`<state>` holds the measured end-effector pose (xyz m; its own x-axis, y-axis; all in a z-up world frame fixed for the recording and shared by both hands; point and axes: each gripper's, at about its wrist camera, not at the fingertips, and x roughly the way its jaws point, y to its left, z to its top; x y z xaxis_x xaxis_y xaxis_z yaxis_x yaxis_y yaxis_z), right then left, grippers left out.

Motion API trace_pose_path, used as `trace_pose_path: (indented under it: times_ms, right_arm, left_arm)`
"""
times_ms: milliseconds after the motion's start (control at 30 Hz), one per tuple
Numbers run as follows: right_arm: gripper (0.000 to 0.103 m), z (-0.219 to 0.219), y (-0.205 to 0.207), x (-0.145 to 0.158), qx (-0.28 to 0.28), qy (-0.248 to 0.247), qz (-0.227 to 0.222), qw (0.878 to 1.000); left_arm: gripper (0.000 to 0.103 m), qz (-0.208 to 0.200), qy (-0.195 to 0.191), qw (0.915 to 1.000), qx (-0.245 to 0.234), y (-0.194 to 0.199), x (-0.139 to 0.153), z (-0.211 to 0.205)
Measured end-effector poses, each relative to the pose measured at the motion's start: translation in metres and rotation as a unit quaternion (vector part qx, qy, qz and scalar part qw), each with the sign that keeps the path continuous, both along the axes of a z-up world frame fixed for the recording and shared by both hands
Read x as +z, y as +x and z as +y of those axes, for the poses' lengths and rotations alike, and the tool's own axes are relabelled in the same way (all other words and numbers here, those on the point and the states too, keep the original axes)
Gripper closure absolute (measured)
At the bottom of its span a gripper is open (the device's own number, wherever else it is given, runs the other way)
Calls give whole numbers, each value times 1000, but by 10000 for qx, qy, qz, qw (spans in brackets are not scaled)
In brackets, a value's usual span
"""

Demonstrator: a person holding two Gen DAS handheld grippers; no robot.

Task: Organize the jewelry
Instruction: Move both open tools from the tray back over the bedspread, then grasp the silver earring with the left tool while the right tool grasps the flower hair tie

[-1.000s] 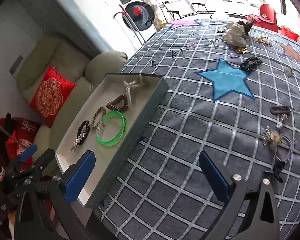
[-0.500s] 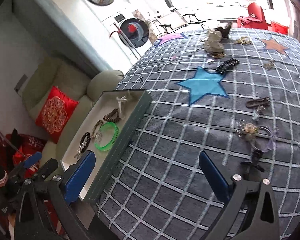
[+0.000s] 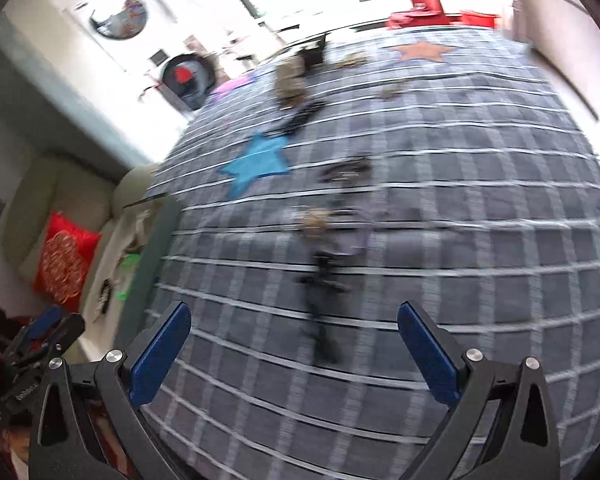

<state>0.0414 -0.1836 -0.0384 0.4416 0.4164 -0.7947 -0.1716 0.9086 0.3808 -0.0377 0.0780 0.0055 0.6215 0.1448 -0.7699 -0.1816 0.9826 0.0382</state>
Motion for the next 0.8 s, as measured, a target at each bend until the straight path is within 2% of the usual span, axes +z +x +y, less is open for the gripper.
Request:
trace_pose_path:
  times_ms: [233,433,800]
  right_arm:
    - [0,-56,-6,-6,-661,-196,87,9976]
    - [0,-79,-10,-13,-866,-279,203,9956]
    - [0,-51,2,-12,-613,-648,32,9960]
  left_arm:
    - [0,254,-209,9987,-379,30,-13,-32]
    - [0,416,-304,9971,-554,60,-22,-50]
    - [0,499,-299,9960,-672,119,-31,-59]
